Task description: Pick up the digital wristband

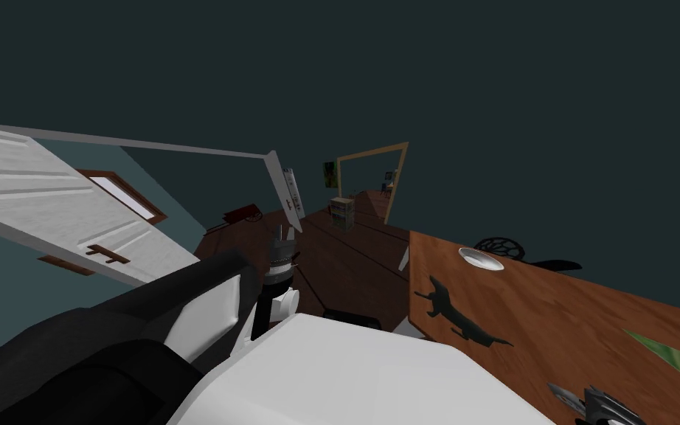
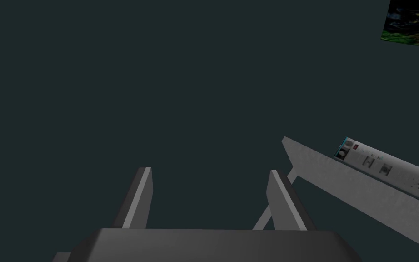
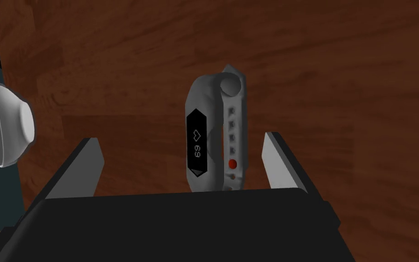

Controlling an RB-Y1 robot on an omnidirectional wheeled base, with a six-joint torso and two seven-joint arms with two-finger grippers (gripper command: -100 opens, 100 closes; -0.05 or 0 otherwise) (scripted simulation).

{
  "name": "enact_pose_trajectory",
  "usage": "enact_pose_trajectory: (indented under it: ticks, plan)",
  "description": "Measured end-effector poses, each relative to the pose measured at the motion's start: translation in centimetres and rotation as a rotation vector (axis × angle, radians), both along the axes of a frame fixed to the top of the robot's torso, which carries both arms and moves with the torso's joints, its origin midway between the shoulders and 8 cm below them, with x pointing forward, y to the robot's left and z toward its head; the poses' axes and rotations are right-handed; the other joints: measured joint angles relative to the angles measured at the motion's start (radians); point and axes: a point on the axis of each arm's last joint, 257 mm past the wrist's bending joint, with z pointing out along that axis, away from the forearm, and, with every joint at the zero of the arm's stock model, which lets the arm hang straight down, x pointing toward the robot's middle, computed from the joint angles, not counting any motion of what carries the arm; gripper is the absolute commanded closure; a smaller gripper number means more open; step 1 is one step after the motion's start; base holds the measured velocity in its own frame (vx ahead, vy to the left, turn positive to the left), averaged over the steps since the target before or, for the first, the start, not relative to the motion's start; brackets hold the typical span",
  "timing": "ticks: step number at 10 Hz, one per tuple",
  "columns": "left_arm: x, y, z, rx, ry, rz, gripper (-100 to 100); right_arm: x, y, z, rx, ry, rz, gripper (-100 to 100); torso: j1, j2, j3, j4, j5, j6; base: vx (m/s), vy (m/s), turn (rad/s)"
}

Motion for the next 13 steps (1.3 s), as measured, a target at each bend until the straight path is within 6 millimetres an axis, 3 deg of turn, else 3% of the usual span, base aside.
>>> enact_pose_trajectory:
  ticks: [1, 2, 4, 5, 9, 10, 11, 12, 13]
  plan:
    - [0.0, 0.0, 0.0, 0.0, 0.0, 0.0, 0, 0.0, 0.1, -0.2, 0.004, 0.002, 0.003, 0, 0.001, 0.002, 0.001, 0.0, 0.0, 0.0, 0.006, -0.003, -0.001]
    - [0.0, 0.0, 0.0, 0.0, 0.0, 0.0, 0, 0.0, 0.1, -0.1, 0.003, 0.002, 0.003, -100, 0.001, 0.004, 0.002, 0.001, 0.001, 0.0, -0.016, -0.077, 0.129]
    - [0.0, 0.0, 0.0, 0.0, 0.0, 0.0, 0, -0.2, 1.1, -1.3, 0.007, 0.001, -0.016, -100, -0.007, 0.008, 0.004, 0.002, -0.001, 0.0, -0.044, -0.115, 0.076]
    - [0.0, 0.0, 0.0, 0.0, 0.0, 0.0, 0, -0.2, 1.1, -1.3, 0.005, 0.002, -0.018, 100, -0.004, 0.007, 0.004, 0.002, -0.001, 0.001, -0.005, -0.012, -0.007]
    - [0.0, 0.0, 0.0, 0.0, 0.0, 0.0, 0, -0.2, 1.1, -1.2, 0.004, 0.001, -0.019, 100, 0.002, 0.005, 0.003, 0.001, 0.0, 0.0, 0.0, -0.001, 0.002]
    - [0.0, 0.0, 0.0, 0.0, 0.0, 0.0, 0, -0.2, 1.1, -1.2, 0.004, 0.001, -0.019, 0, 0.002, 0.005, 0.003, 0.001, 0.0, 0.0, 0.0, 0.0, 0.0]
    - [0.0, 0.0, 0.0, 0.0, 0.0, 0.0, 0, -0.2, 1.1, -1.2, 0.004, 0.001, -0.019, 100, 0.002, 0.005, 0.003, 0.001, 0.0, 0.0, 0.04, 0.093, -0.178]
    - [0.0, 0.0, 0.0, 0.0, 0.0, 0.0, 0, 0.0, 0.6, -0.7, 0.001, 0.0, -0.009, 100, 0.007, 0.004, 0.002, 0.0, 0.001, 0.003, 0.022, 0.063, -0.069]
    - [0.0, 0.0, 0.0, 0.0, 0.0, 0.0, 0, -0.1, 0.5, -0.6, 0.002, 0.003, -0.007, 0, 0.006, 0.004, 0.002, 0.001, 0.001, 0.001, 0.001, 0.01, 0.005]
